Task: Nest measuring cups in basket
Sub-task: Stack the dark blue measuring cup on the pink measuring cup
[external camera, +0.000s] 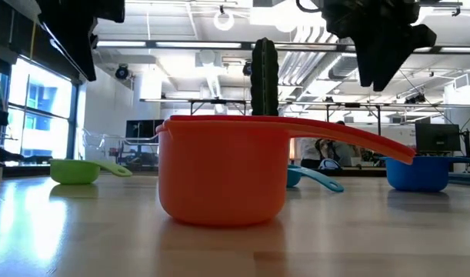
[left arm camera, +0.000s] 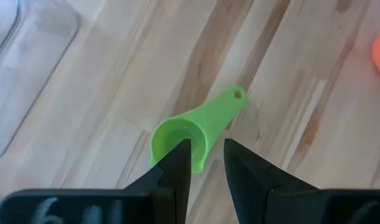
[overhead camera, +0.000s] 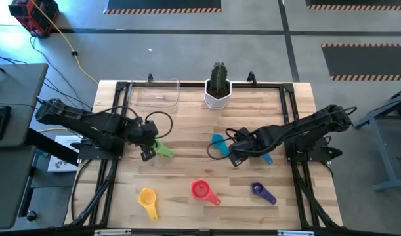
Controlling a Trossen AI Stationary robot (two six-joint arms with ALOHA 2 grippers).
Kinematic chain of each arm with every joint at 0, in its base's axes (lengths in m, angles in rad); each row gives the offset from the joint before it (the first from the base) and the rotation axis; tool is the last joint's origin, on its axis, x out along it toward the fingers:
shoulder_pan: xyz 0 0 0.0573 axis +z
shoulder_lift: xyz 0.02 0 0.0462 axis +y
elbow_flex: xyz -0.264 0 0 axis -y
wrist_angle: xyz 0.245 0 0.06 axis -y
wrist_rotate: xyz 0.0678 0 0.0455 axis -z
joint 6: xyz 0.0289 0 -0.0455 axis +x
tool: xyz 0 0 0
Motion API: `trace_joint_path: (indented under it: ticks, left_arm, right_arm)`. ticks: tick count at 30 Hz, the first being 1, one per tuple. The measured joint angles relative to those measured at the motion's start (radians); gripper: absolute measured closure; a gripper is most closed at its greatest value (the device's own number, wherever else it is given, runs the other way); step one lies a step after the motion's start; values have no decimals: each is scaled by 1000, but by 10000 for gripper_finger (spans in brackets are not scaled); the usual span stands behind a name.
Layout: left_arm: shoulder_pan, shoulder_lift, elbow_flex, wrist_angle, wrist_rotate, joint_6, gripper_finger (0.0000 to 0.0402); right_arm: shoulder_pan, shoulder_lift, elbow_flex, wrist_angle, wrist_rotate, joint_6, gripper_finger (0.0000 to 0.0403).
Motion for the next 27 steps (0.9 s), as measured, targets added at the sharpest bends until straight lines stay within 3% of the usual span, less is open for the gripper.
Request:
trace_joint_path:
  ticks: [16, 27]
  left_arm:
    - [155, -1, 0, 3, 4, -24, 316]
    - [224, -1, 0, 3, 4, -41, 316]
  right_arm:
    - [-25, 1, -4, -156, -68, -196, 268]
    - [-64, 1, -147, -75, -135, -303, 268]
